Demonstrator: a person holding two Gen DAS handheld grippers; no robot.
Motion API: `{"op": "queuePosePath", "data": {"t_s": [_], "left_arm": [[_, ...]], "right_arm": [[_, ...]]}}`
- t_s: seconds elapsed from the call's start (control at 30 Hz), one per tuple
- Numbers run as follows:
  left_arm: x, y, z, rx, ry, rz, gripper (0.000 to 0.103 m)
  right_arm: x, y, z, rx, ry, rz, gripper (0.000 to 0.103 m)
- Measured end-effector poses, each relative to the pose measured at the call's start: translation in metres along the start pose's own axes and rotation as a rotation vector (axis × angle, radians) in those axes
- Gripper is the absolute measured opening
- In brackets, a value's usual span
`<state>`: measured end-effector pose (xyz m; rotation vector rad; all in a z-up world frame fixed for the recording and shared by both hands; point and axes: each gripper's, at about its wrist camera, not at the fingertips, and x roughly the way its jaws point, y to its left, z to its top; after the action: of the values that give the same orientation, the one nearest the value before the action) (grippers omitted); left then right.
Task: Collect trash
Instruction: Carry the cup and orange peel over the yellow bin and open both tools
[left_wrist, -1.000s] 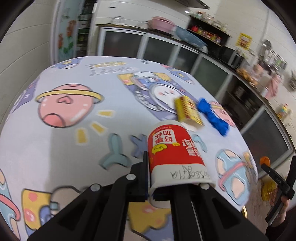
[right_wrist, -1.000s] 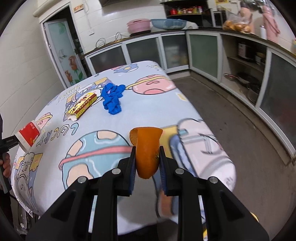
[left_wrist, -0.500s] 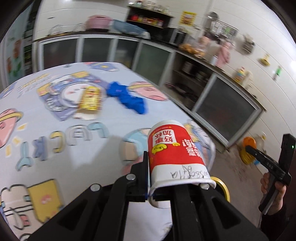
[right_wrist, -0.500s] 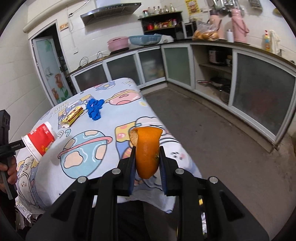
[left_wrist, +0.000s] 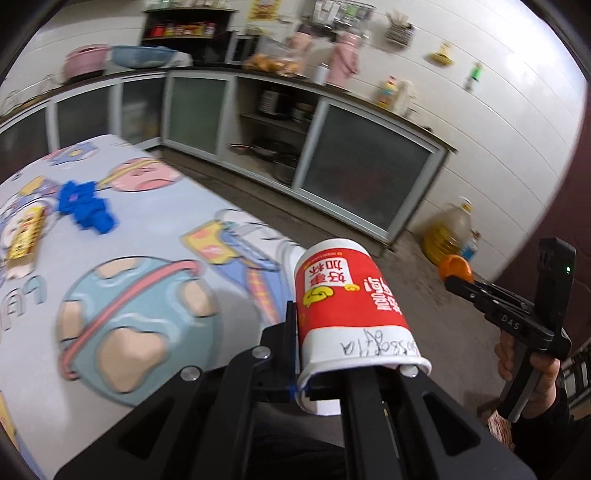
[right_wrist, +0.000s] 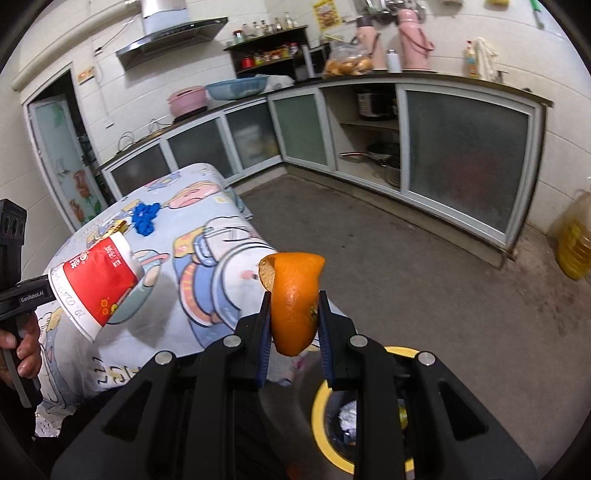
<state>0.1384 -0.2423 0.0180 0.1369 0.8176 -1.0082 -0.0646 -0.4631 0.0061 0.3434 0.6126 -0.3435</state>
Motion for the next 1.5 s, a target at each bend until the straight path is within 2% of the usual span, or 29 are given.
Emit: {"op": "queuePosePath", "data": {"t_s": [0.33,0.47,1.03,1.5], "left_arm": [[0.057,-0.079,-0.008,0.134,0.090,-0.121,0.002],[0.077,-0.100,-0.013,0.161,0.120,-0.138,0.002],[0.147,-0.144,-0.038,0.225,0.239,-0.119,0.002],[0.199,-0.146,-0.055,0.223,0.338,-0.063,0.002]], "right_arm": [[-0.018,-0.048,-0.029,0.070,0.013,-0.078,0.021],[-0.016,-0.058,-0.040,0.078,0.024,-0.108,0.021],[0.004,-0.102,-0.085,0.159,0.111,-0.173,0.021],[0.045,-0.123,-0.116,0.214,0.258,-0.225,0.021]]}}
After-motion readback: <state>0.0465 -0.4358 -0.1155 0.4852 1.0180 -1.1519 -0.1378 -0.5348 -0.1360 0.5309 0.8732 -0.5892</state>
